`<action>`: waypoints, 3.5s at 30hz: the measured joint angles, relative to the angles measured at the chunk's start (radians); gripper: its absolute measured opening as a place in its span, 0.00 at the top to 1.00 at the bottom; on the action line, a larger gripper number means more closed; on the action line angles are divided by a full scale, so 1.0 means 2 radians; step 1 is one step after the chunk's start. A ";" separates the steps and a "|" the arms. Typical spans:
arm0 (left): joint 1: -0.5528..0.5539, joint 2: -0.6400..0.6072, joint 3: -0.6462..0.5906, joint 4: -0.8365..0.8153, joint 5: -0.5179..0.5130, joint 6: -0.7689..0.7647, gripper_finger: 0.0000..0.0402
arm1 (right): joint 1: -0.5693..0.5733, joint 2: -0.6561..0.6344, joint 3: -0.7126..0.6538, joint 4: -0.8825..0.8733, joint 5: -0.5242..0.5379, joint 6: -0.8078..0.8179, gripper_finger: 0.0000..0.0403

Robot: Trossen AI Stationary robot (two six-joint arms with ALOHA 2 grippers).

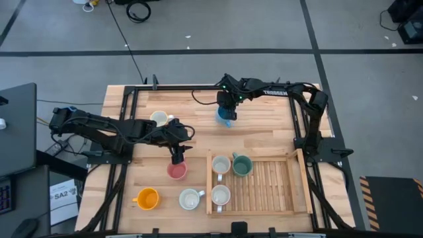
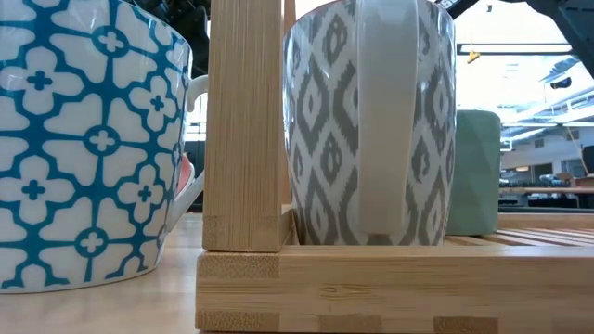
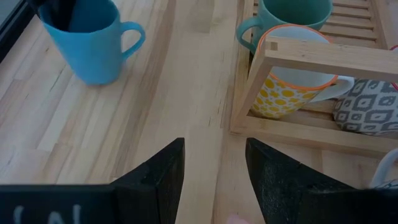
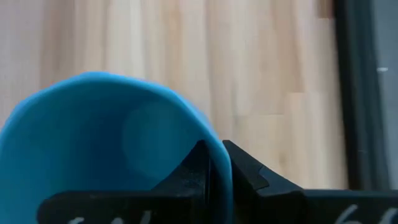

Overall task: Place coffee mugs
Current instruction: Put the blue mug on the shelf

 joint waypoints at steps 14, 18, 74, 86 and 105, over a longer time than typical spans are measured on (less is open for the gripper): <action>0.000 0.000 0.000 0.000 0.000 0.000 0.56 | 0.001 -0.087 0.000 -0.011 0.032 0.018 0.90; 0.000 0.000 0.000 0.000 0.000 0.000 0.56 | 0.001 -0.119 0.000 -0.019 0.032 0.046 0.90; 0.000 0.000 0.000 0.002 0.000 0.000 0.56 | 0.494 -0.250 0.002 -0.238 0.021 0.671 0.90; 0.000 0.000 0.000 0.002 0.000 0.000 0.56 | 0.546 -0.141 0.001 -0.206 0.061 0.685 0.90; 0.000 0.000 0.000 0.001 0.000 0.000 0.56 | 0.547 -0.042 0.001 -0.206 0.122 0.680 0.90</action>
